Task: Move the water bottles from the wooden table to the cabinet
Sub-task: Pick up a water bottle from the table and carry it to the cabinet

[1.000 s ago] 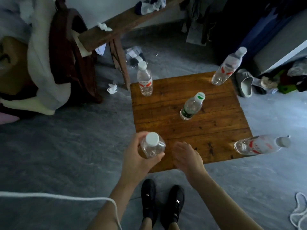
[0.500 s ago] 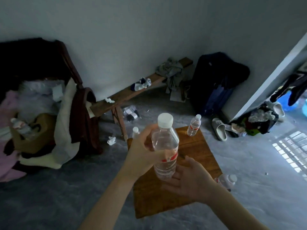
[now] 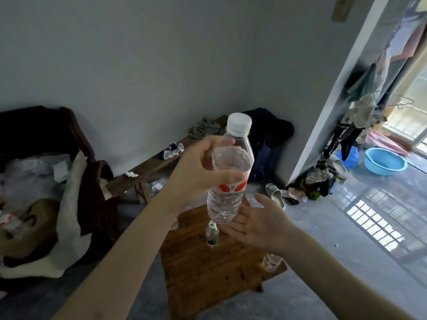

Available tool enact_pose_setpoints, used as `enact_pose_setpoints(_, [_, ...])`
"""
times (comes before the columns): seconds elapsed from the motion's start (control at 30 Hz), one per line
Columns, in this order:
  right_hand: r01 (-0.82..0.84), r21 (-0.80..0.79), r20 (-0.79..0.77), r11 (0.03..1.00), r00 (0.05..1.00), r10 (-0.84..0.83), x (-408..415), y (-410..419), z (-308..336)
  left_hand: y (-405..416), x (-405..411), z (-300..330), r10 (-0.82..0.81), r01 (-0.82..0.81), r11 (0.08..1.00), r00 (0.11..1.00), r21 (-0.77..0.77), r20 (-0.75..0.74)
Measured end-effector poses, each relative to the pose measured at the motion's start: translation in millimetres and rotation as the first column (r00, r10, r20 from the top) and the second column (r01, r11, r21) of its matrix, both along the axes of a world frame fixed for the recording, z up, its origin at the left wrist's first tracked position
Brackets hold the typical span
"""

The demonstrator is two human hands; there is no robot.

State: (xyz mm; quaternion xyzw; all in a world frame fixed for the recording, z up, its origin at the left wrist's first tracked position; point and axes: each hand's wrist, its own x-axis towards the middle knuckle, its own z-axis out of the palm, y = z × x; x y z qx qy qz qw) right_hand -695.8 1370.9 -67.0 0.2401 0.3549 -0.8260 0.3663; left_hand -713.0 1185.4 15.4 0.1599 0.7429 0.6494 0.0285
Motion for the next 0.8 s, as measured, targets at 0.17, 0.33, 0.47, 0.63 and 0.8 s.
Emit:
enact_pose_setpoints(0.17, [0.083, 0.04, -0.014, 0.996, 0.997, -0.082, 36, 20, 20, 16, 16, 11, -0.096, 0.095, 0.995, 0.995, -0.016, -0.038])
enact_pose_setpoints(0.33, [0.162, 0.036, 0.02, 0.986, 0.986, -0.163, 80, 23, 18, 24, 35, 18, -0.208, 0.202, 0.974, 0.976, -0.1, -0.06])
enact_pose_setpoints(0.47, [0.215, 0.034, 0.034, 0.976, 0.976, -0.216, 110, 18, 17, 31, 46, 19, -0.359, 0.344, 0.921, 0.932, -0.183, -0.055])
enact_pose_setpoints(0.63, [0.392, 0.012, 0.038, 0.92, 0.919, -0.393, 156, 17, 15, 41, 62, 13, -0.494, 0.473, 0.858, 0.867, -0.2, -0.068])
enact_pose_setpoints(0.8, [0.59, 0.073, 0.111, 0.804, 0.796, -0.595, 216, 17, 5, 65, 94, -6, -0.613, 0.604, 0.783, 0.79, -0.148, -0.014])
